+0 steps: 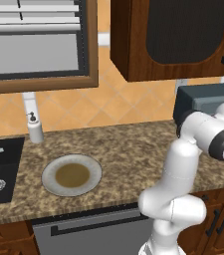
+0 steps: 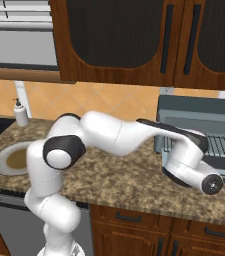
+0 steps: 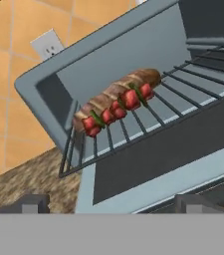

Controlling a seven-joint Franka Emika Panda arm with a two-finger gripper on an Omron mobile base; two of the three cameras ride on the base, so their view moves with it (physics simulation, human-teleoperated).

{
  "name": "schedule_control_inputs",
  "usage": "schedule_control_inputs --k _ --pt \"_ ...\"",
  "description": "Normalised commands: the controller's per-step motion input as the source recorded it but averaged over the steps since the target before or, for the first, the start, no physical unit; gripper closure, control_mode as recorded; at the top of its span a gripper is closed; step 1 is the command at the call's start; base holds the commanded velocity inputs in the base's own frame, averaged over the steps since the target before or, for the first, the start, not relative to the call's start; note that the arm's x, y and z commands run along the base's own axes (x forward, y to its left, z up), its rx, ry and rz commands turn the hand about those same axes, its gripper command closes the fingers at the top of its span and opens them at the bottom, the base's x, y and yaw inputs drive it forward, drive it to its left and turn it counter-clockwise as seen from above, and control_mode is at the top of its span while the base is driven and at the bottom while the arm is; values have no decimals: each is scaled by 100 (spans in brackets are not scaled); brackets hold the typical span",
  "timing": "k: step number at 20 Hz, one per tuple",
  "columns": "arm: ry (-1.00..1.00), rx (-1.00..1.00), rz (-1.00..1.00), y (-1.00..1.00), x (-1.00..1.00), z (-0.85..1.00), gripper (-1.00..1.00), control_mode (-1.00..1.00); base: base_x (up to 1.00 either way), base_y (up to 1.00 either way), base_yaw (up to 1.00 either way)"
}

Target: Pick up the kebab skewer and baguette bread, and place them inside the toaster oven. Close the toaster oven door and start by setting the timer.

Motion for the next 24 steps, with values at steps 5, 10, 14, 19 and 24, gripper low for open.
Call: schedule_control_inputs --k 5,10,14,19,24 --pt "-2 -18 11 -1 0 -3 -100 -100 0 0 0" --pt "0 -19 4 0 1 0 -100 -100 0 0 0" --pt "0 -19 0 0 1 0 -100 -100 0 0 0" --pt "-1 -11 0 0 2 0 -100 -100 0 0 0" --pt "-2 -6 0 0 19 0 -100 -100 0 0 0"
